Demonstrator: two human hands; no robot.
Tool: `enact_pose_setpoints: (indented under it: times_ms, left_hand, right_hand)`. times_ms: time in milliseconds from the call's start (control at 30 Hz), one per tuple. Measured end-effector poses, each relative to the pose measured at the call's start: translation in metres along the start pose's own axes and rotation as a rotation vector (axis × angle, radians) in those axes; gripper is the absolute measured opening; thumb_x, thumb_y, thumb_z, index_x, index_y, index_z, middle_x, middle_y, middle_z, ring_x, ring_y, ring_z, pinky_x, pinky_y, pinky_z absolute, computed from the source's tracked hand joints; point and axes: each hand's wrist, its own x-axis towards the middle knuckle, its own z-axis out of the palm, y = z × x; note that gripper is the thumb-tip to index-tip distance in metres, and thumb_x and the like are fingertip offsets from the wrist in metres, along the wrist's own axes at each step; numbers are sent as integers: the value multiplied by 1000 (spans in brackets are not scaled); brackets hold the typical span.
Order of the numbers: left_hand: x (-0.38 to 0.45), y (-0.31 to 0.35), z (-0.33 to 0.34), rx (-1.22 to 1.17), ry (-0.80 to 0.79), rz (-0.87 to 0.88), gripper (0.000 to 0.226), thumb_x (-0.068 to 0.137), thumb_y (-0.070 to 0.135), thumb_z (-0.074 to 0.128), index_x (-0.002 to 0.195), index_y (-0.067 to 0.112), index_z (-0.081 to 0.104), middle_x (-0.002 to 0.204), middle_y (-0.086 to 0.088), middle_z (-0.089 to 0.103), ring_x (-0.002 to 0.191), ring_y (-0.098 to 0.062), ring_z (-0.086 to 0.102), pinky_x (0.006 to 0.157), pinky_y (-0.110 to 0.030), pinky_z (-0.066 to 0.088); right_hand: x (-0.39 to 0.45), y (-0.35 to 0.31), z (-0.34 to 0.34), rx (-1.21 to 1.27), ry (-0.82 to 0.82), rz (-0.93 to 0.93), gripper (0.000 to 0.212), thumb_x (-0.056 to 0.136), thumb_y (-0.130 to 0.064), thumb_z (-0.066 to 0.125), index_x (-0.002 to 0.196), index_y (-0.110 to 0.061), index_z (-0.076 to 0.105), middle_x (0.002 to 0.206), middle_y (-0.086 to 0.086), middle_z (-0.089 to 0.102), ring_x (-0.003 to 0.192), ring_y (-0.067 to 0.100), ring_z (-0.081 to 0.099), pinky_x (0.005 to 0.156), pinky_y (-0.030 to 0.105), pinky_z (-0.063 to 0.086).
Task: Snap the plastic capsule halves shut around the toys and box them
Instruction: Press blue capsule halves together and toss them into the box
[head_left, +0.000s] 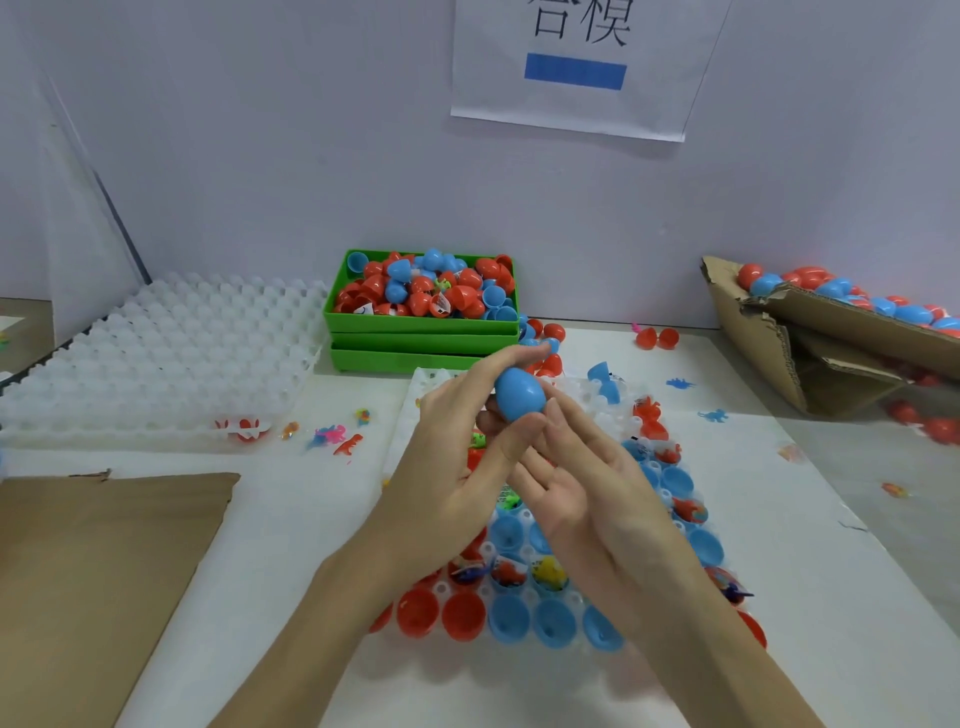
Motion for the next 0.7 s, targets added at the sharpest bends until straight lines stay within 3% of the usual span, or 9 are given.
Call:
enact_pose_setpoints:
  times_ms: [100,300,700]
  left_hand:
    - [-1,3,-2,-60,21,79,39,104,27,57,142,19,55,143,10,61,140,-22,52,116,-48,42]
    - [-3,4,2,-95,79,170,30,101,15,61,129,5,61,130,-2,68,131,-21,61,109,-40,50]
    - [0,1,-4,-91,67,185,32,96,10,70,127,3,66,129,-1,71,128,-21,64,106,-35,53]
  right_hand:
    - [0,-2,-1,6,-39,1,42,96,-14,67,136,-1,64,134,18,67,125,29,66,96,31,56]
    - [-2,-2,0,34,-88,23,44,91,-18,70,132,-1,66,127,13,70,123,23,67,96,27,56]
    - [-3,-1,-2,29,-70,31,34,95,-15,62,126,-4,72,125,12,71,122,22,67,97,25,55]
